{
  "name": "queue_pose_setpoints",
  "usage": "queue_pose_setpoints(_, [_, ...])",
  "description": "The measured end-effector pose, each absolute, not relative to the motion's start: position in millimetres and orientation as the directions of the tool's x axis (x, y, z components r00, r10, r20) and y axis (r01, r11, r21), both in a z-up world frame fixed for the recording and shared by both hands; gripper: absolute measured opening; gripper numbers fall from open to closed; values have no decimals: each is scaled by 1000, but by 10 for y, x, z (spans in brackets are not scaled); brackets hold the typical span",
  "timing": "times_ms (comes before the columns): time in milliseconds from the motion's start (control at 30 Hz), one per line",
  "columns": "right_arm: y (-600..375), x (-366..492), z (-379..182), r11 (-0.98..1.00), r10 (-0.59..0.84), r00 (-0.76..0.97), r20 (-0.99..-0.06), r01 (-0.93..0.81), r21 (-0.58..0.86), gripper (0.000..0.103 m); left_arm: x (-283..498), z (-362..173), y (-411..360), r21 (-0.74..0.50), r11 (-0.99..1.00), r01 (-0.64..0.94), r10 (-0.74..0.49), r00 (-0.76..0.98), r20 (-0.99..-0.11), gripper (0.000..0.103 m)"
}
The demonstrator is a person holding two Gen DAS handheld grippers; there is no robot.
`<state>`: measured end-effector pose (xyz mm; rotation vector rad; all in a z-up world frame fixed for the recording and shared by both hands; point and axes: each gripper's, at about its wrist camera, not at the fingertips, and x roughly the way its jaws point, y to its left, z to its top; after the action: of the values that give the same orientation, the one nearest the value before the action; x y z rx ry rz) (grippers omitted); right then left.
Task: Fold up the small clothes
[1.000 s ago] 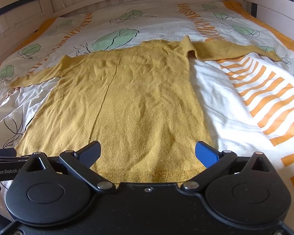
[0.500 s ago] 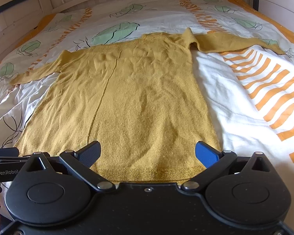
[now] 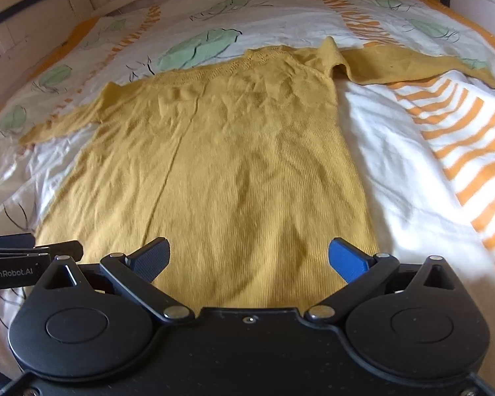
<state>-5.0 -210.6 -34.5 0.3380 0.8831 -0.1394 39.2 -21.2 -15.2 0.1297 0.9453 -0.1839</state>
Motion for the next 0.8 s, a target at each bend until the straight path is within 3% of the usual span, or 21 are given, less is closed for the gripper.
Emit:
queue_pose_setpoints(433, [-3093, 621, -101, 926, -29, 701, -712, 288, 245, 103, 1387, 16, -460, 96, 977, 192, -67, 695, -716, 89])
queue_pose_setpoints(800, [-4726, 949, 44, 811, -322, 653, -685, 564, 156, 102, 2143, -298, -726, 148, 978, 147, -7, 733, -680, 89])
